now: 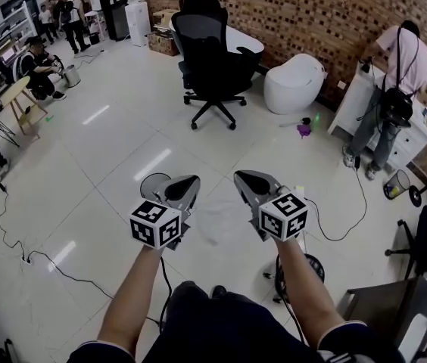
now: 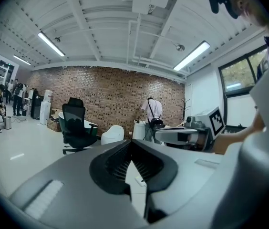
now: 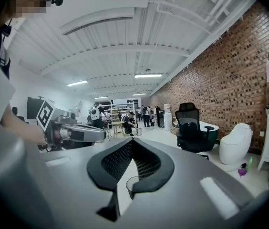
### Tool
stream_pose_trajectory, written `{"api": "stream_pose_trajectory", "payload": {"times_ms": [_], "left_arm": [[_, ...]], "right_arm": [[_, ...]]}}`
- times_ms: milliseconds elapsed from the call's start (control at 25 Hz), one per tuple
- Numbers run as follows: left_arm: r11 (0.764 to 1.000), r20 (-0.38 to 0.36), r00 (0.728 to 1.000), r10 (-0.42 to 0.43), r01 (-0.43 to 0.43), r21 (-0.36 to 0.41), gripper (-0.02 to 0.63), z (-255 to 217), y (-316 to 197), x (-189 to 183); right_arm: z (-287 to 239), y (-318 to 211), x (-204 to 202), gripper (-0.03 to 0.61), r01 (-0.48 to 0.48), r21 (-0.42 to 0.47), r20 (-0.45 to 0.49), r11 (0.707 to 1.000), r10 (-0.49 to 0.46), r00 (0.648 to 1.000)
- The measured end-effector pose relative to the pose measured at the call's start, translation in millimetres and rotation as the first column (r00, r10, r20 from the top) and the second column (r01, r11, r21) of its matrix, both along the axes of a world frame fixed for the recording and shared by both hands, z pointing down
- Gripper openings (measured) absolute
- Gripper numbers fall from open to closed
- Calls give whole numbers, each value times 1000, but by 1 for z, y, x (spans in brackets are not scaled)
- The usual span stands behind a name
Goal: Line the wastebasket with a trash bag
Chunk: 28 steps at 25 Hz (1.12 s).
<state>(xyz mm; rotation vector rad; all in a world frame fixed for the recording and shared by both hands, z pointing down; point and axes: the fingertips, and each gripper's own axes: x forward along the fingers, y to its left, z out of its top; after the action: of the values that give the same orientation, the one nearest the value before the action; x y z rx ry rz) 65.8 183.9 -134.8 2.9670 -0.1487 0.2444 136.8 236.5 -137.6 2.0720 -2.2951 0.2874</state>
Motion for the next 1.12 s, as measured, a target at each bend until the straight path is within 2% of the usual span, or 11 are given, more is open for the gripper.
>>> {"api": "stream_pose_trajectory", "payload": {"times_ms": [320, 640, 920, 1120], "left_arm": [[999, 4, 999, 43, -43, -11, 11, 15, -28, 34], [994, 21, 994, 110, -109, -9, 11, 41, -98, 75], [992, 58, 990, 128, -129, 4, 11, 91, -167, 112], [989, 82, 986, 148, -148, 0, 11, 142, -185, 150]], "right_arm": [[19, -23, 31, 0, -48, -25, 5, 999, 49, 999], [40, -91, 65, 1, -108, -65, -26, 992, 106, 994], [89, -149, 108, 0, -181, -113, -47, 977, 177, 983], [140, -167, 145, 0, -229, -147, -66, 962, 221, 973]]}}
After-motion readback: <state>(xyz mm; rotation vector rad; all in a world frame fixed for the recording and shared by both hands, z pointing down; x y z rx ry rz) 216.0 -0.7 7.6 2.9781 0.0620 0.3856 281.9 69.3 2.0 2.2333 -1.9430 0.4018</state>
